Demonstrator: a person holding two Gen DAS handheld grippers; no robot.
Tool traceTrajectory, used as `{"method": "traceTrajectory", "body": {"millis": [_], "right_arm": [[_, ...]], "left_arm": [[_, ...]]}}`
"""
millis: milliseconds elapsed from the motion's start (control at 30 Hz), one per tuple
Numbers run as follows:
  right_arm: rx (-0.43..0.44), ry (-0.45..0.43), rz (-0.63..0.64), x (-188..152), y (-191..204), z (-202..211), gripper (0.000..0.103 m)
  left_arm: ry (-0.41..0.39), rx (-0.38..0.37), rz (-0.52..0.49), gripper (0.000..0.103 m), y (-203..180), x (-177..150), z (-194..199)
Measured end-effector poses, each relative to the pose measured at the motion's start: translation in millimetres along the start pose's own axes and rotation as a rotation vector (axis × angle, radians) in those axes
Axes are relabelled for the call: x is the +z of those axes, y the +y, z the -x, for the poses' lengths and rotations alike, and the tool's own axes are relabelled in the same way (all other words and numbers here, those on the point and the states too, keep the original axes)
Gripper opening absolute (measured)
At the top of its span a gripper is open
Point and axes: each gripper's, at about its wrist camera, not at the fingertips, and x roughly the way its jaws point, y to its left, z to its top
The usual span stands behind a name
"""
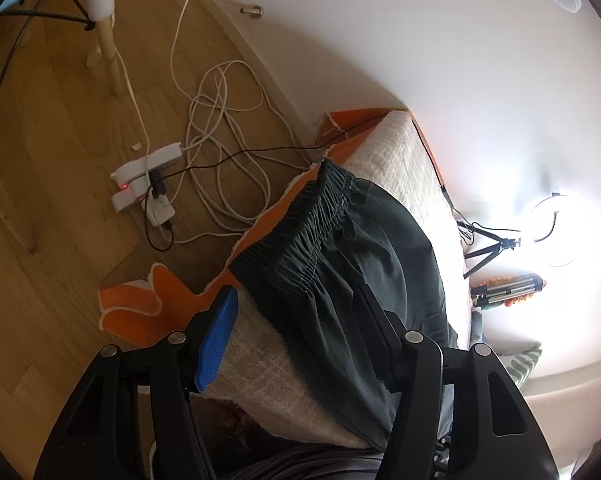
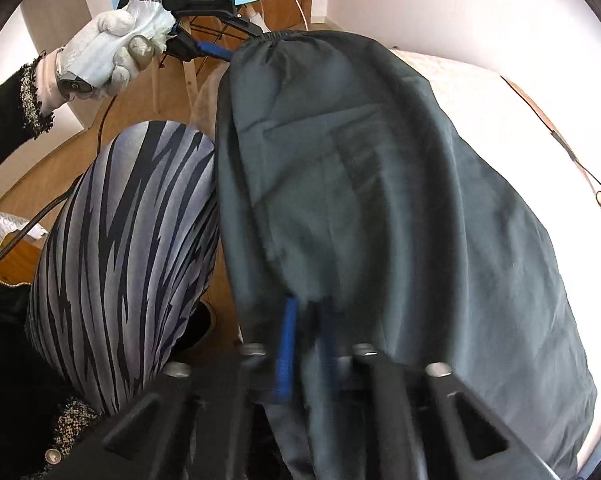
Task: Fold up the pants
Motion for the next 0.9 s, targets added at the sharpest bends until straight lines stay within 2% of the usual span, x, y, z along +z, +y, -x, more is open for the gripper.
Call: {"method": "traceTrajectory", "body": {"millis": [67, 133, 167, 233, 333, 433, 700, 900], "right_arm": [[0.099, -0.012, -0.043, 7.4, -0.3, 1.6, 0.001], [0.165, -0.026, -0.048, 12.8, 4.4, 4.7, 0.001], [0.171, -0.024, -0.033, 13.7, 7.0, 5.7, 0.0], [0.142, -0.005, 0.028, 15.2, 14.7, 5.0, 0.001], [0.134, 0.029, 0.019, 14.5, 13.1, 0.8, 0.006], [0.127, 0.013, -0.012, 15.0, 8.6, 4.7, 0.022], [0.088, -0.002, -0.058, 19.1, -7.1, 14.7, 0.021], [0.069, -0.002, -0.056, 27.5, -9.2, 15.3, 0.022]], "left_arm": [[-0.001, -0.007, 0.006, 0.059, 2.9, 2.0, 0.1], [-0.002, -0.008, 0.017, 0.063, 7.2, 5.2, -0.5], [-0.006, -0.007, 0.027, 0.063, 10.5, 7.1, -1.1], [-0.006, -0.021, 0.067, 0.063, 19.4, 11.7, -3.9], [0.009, -0.057, 0.106, 0.064, 27.0, 15.8, -10.4], [0.055, -0.096, 0.126, 0.065, 29.1, 18.6, -24.5], [0.124, -0.148, 0.182, 0.069, 34.5, 21.0, -50.3], [0.135, -0.145, 0.222, 0.07, 47.7, 15.4, -41.1]]}}
